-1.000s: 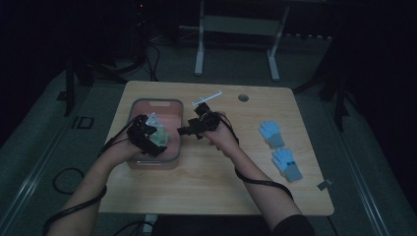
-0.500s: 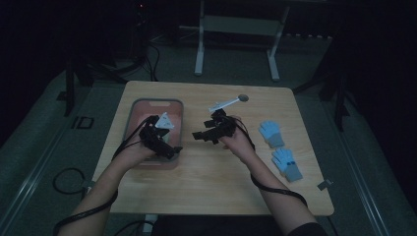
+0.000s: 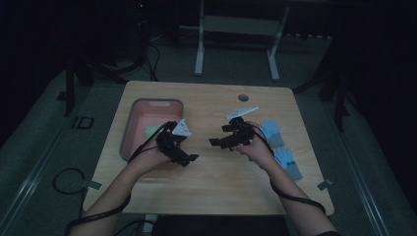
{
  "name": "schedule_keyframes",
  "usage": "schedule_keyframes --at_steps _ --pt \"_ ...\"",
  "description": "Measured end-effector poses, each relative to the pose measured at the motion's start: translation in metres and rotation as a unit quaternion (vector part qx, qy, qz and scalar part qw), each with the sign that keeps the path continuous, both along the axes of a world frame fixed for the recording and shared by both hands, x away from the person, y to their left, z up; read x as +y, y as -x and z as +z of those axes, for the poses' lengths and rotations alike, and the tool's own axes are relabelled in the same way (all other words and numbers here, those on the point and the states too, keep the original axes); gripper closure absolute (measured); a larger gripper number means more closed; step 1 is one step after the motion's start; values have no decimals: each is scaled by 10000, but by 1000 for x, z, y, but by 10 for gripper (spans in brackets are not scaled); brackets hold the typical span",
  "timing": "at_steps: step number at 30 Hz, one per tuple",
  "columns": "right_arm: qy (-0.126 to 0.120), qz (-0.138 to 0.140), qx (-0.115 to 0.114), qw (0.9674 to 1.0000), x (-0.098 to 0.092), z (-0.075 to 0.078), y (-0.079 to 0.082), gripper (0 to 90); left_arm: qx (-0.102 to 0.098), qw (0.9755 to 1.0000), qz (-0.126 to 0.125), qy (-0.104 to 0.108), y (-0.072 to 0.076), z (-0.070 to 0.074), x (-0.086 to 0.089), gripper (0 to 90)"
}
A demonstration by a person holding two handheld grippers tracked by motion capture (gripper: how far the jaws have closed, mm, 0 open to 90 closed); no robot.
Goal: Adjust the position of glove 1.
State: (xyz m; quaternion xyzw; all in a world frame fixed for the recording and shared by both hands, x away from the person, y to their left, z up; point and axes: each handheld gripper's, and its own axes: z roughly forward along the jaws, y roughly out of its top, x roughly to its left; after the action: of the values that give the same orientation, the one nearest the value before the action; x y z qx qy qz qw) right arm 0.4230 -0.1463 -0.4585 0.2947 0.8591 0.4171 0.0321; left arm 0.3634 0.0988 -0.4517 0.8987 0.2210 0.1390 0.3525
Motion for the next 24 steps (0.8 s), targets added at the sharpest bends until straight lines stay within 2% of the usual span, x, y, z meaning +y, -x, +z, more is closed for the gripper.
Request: schedule_keyframes --at_steps 2,6,9,13,17,24 --pt "36 4 -41 10000 -3 -1 2 136 -32 10000 -8 26 1 -1 -3 20" --pt "102 58 -109 9999 -20 -6 10 136 -72 9998 -110 114 6 -4 -22 20" --pt "64 -2 11 10000 -32 -10 12 181 -77 9996 -197 168 9 -8 -30 20" --pt "112 -104 -76 9999 -48 -13 16 236 -87 9989 -393 243 15 -13 -41 20" --pt "94 -156 -143 9997 -65 -17 20 275 -6 9980 -546 324 22 -24 -52 20" --pt "116 -351 -141 9992 -95 -27 24 279 84 9973 -691 237 35 -51 -64 21"
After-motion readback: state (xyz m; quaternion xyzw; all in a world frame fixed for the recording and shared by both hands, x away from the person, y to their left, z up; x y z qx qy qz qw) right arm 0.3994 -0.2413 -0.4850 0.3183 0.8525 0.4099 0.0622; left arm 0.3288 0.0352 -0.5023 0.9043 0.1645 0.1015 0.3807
